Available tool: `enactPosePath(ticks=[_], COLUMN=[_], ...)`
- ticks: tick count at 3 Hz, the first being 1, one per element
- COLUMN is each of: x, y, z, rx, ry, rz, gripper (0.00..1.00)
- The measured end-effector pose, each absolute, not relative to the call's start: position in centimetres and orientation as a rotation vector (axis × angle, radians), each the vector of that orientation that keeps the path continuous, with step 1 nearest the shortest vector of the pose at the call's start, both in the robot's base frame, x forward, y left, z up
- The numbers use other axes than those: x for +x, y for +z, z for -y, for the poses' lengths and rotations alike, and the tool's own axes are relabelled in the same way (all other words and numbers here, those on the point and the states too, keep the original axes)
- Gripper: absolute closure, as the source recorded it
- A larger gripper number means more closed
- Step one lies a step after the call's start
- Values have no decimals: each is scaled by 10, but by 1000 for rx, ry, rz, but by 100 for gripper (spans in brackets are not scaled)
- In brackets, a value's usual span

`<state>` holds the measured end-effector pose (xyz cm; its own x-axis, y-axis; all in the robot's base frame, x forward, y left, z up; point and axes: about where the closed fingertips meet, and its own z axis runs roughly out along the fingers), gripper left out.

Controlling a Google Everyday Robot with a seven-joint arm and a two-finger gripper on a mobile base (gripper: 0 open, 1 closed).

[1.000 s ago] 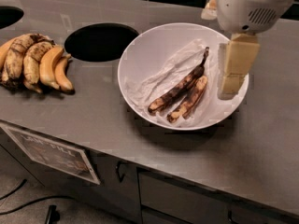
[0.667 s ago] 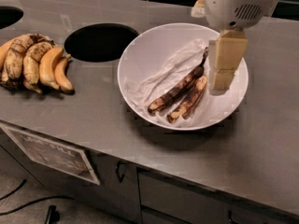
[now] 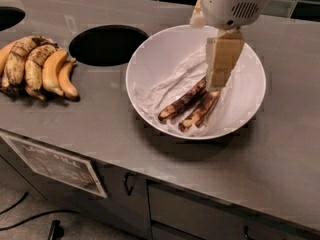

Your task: Pick banana from white bowl

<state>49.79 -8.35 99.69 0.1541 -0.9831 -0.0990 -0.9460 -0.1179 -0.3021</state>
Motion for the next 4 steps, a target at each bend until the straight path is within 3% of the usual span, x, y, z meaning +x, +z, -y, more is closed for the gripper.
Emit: enactPosePath(ticks=[2,4], x=[505,517], y=[991,981], z=[85,75], rx=[-2130,-2188], ry=[-147,-137], rz=[-1849,-1825], gripper=[29,34])
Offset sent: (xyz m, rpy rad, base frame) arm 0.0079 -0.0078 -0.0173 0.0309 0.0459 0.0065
